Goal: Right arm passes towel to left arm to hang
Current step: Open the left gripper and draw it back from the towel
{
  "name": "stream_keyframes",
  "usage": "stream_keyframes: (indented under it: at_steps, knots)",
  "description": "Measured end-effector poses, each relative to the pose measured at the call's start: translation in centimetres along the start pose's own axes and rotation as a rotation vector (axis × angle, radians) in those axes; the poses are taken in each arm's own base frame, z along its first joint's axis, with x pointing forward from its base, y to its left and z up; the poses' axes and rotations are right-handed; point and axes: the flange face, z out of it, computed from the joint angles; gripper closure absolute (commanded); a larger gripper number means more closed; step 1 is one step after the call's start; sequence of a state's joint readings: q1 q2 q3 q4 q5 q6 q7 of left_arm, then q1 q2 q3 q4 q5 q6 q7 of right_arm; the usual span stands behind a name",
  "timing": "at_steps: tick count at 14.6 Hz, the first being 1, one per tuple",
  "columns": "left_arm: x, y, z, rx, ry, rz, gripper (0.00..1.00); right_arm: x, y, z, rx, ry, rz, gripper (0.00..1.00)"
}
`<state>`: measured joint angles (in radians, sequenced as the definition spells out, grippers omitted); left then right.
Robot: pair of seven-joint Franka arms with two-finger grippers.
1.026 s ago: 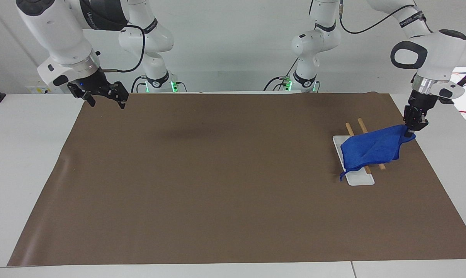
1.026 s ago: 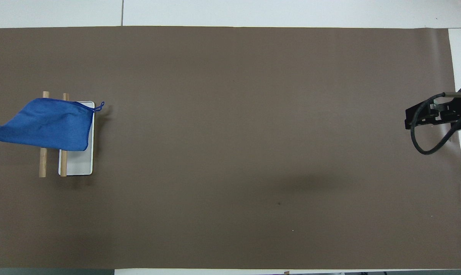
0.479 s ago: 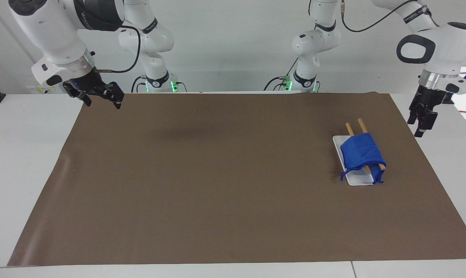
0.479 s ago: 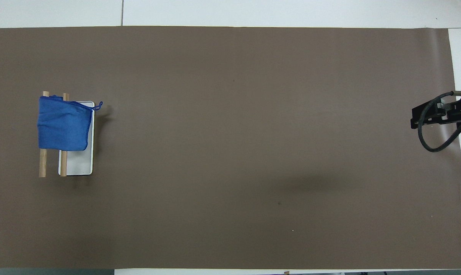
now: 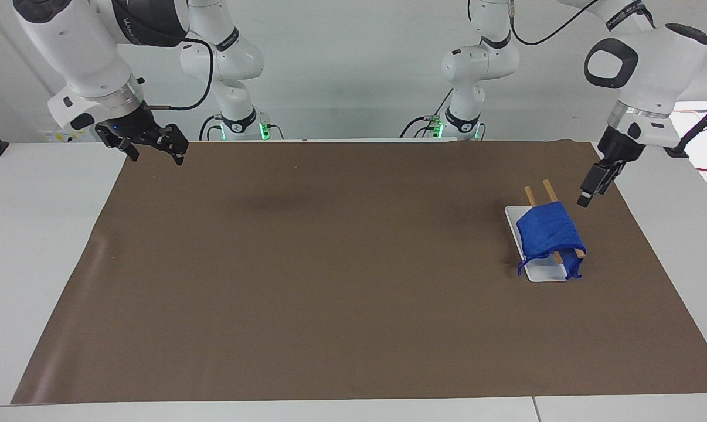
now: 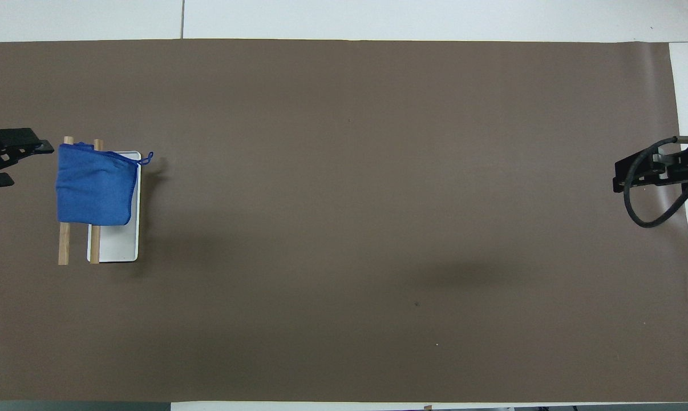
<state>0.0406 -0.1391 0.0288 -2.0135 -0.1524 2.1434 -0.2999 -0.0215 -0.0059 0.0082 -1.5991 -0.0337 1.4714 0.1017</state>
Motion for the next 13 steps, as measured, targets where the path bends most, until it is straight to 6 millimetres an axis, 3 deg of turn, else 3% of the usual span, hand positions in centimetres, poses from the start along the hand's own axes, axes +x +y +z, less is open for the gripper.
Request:
stream_keyframes:
  at_steps: [3, 5, 9, 13]
  knots:
    - [-0.3, 5.1, -2.0, 0.036, -0.075, 0.149, 0.00, 0.0, 0.0, 0.0, 0.000, 0.000, 0.000, 0.00]
    - [0.9, 6.6, -3.9, 0.052, -0.124, 0.245, 0.00, 0.0, 0.0, 0.0, 0.000, 0.000, 0.000, 0.00]
    - [2.8, 7.1, -6.6, 0.068, -0.220, 0.433, 0.00, 0.1, 1.4, 0.0, 0.013, -0.001, 0.027, 0.00]
    - [1.4, 6.1, -7.0, 0.109, -0.311, 0.557, 0.00, 0.2, 2.5, 0.0, 0.020, -0.001, 0.046, 0.00]
